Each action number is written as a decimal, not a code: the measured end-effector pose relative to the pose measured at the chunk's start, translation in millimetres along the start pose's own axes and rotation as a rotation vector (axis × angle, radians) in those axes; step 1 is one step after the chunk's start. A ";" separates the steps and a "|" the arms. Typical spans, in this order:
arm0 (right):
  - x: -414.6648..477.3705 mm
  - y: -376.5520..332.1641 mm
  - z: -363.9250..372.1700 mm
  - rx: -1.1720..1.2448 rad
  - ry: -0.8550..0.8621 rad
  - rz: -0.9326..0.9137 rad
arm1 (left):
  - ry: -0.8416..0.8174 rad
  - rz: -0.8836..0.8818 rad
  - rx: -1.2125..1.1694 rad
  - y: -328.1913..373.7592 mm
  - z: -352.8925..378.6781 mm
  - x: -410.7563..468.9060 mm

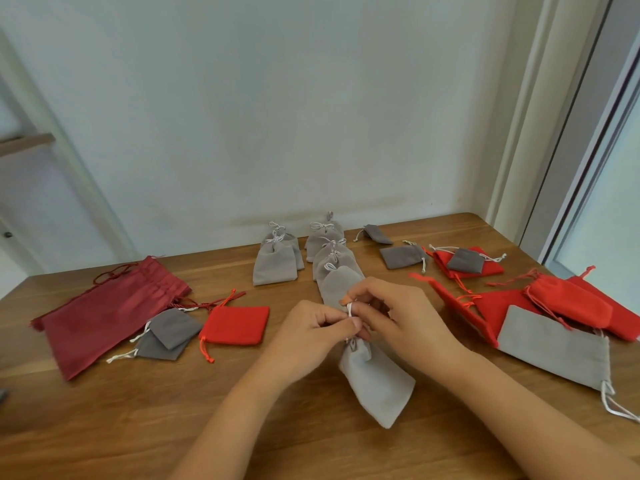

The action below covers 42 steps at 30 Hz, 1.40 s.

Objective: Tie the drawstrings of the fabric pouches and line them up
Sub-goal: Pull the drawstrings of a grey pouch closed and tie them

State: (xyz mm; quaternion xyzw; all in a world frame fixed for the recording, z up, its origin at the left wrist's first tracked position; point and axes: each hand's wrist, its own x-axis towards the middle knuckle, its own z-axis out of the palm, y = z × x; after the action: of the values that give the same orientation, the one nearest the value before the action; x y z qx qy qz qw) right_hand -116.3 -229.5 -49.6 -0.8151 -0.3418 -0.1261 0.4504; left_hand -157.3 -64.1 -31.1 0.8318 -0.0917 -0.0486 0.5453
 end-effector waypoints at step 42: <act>4.4 -3.0 -19.6 -0.136 -0.013 -0.103 | 0.252 -0.019 -0.163 2.1 -8.5 2.0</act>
State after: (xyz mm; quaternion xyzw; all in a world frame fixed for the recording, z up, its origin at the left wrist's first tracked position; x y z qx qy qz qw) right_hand -113.0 -242.5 -34.4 -0.8258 -0.3770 -0.1667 0.3848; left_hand -154.0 -57.7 -25.7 0.7850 -0.0104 0.0437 0.6179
